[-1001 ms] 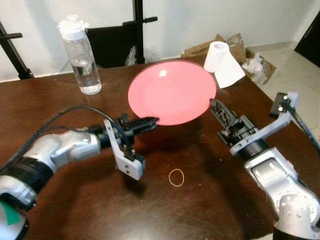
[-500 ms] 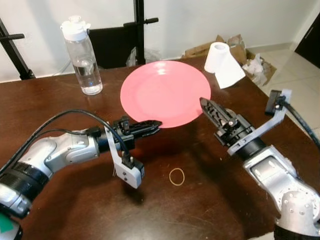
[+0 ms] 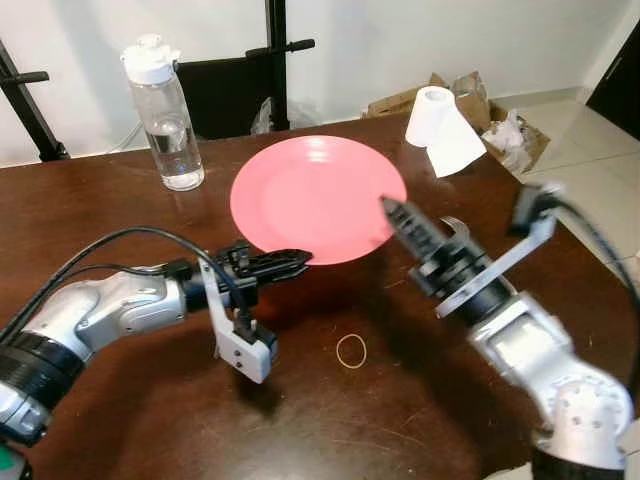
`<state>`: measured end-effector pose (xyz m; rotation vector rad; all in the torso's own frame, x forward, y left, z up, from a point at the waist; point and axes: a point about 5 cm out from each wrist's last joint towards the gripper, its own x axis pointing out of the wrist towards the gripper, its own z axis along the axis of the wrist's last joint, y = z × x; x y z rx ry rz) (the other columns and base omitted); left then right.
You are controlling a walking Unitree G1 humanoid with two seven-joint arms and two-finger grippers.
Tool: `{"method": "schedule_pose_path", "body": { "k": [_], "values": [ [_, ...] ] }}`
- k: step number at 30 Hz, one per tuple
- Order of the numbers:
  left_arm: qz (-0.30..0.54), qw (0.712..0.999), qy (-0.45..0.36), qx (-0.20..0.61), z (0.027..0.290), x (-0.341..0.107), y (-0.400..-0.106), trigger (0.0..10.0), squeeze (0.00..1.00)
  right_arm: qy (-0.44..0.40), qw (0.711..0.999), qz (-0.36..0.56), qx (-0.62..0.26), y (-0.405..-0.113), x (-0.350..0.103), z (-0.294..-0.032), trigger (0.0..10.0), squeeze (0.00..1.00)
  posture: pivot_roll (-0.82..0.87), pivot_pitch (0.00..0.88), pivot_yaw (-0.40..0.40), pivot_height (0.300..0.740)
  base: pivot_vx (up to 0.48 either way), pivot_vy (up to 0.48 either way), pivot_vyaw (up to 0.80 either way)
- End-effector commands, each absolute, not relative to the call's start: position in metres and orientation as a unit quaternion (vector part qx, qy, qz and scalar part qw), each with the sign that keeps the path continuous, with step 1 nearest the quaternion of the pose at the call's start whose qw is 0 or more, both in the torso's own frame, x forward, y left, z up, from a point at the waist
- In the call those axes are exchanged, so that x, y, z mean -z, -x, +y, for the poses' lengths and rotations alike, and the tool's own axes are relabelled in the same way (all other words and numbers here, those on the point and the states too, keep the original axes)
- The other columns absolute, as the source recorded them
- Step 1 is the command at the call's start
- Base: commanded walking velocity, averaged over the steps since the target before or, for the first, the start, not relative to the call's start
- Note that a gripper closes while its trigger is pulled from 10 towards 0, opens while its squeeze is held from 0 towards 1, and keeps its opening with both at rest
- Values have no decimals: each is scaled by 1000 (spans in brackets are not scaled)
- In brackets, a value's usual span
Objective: Setting the table
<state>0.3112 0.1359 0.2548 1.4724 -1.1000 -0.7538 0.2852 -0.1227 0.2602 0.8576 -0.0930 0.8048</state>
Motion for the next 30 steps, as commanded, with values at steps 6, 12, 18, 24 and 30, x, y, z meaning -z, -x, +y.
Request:
{"method": "schedule_pose_path", "body": {
  "k": [6, 12, 18, 24, 30],
  "values": [
    [-443, 538, -634, 335, 146, -242, -305, 10000, 0, -443, 814, 23, -374, -289, -233, -106, 10000, 0, 67, 166, 69, 740, 0, 0, 0],
    [-434, 540, -639, 335, 149, -239, -304, 10000, 0, -452, 812, 40, -366, -292, -224, -101, 10000, 0, 71, 162, 66, 740, 0, 0, 0],
    [-427, 541, -644, 333, 153, -237, -305, 10000, 0, -459, 812, 36, -358, -292, -223, -107, 10000, 0, 69, 162, 64, 740, 0, 0, 0],
    [-414, 541, -654, 329, 158, -234, -307, 10000, 0, -422, 840, 22, -340, -294, -227, -118, 10000, 0, 68, 163, 62, 740, 0, 0, 0],
    [-412, 541, -658, 322, 161, -237, -308, 10000, 0, -415, 851, 6, -323, -292, -232, -137, 10000, 0, 63, 163, 62, 740, 0, 0, 0]
  ]
}}
